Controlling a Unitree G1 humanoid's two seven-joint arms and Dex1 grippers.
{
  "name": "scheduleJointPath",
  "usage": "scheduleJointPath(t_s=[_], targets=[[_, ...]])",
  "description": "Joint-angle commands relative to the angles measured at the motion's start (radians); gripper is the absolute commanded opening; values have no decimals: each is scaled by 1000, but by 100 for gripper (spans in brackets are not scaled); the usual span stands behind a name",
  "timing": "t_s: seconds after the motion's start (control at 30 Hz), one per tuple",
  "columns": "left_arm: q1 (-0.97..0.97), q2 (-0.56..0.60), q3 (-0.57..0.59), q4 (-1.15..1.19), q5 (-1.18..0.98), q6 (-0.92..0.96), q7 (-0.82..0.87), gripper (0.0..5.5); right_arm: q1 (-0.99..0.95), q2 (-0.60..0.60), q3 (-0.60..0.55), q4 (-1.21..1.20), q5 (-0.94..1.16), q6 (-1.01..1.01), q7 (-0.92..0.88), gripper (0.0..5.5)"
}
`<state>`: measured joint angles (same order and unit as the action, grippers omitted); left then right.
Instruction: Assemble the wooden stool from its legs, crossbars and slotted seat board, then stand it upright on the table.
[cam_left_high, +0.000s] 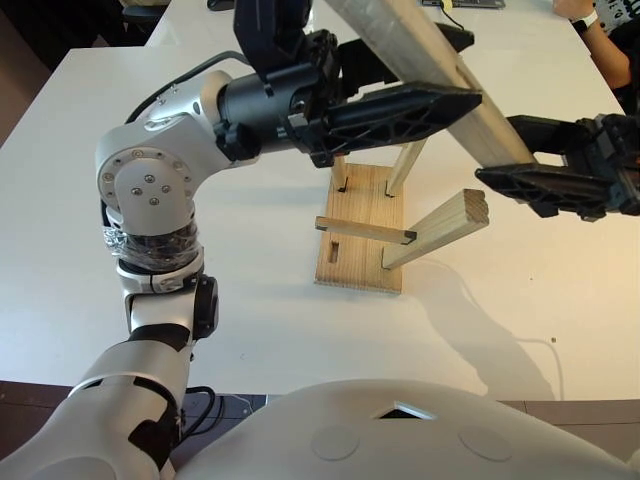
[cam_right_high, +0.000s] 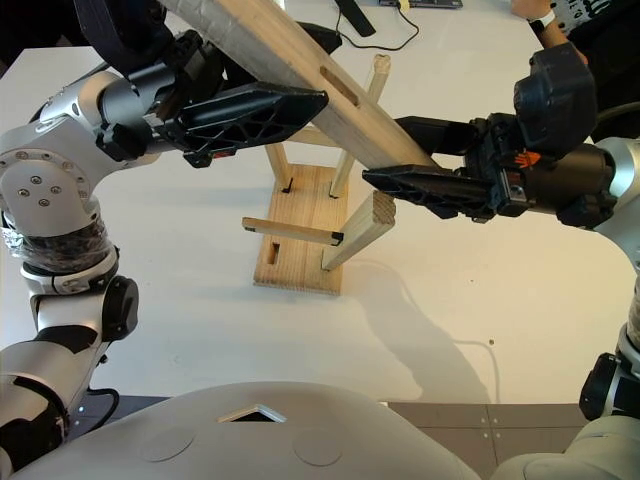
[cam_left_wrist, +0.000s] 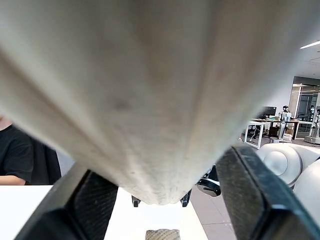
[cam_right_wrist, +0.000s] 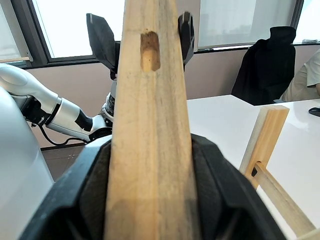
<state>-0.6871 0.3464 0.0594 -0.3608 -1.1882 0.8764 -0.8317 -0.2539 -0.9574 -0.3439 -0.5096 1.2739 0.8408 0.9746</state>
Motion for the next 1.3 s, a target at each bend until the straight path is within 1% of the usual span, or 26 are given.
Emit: scheduleJointPath(t_s=[0.03, 0.13, 0.4, 0.43, 0.5, 0.7, 0.83, 0.93, 1.0, 1.07, 1.13, 1.2, 1.3], targets=[[15, 21, -33, -31, 34, -27, -51, 224, 16, -26, -4, -12, -50, -2, 0, 203], [22, 29, -43, -32, 55, -43, -66, 205, 9, -31, -14, -14, -47, 0, 5, 203], [24, 12, -51, -13, 82, -89, -43, 204, -22, -22, -25, -11, -11, 3, -46, 203], [22, 8, -48, -9, 83, -94, -35, 203, -22, -22, -28, -3, -3, 8, -49, 239], [14, -3, -40, -1, 80, -104, -16, 203, -19, -25, -34, 8, 3, 10, -47, 266], [-28, -20, 27, 38, 36, -115, 48, 203, -23, -22, -59, 83, 13, 9, -43, 270], [-38, 83, 89, 84, 29, -57, 61, 203, 3, -4, -90, 164, -21, -8, -50, 270], [13, 199, 92, 83, 141, -99, -23, 203, 71, 8, -126, 182, -59, -18, -54, 270], [64, 278, 115, 91, 214, -139, -65, 203, 127, 14, -151, 180, -89, -23, -46, 270], [125, 363, 148, 111, 269, -170, -129, 203, 195, 21, -188, 169, -113, -26, -35, 270], [192, 426, 177, 115, 315, -219, -208, 203, 278, 23, -226, 146, -148, -35, -17, 270], [258, 489, 179, 120, 350, -252, -304, 203, 363, 32, -257, 115, -181, -45, 4, 270], [363, 544, 170, 176, 435, -379, -461, 203, 439, 52, -281, 79, -201, -58, 19, 270]])
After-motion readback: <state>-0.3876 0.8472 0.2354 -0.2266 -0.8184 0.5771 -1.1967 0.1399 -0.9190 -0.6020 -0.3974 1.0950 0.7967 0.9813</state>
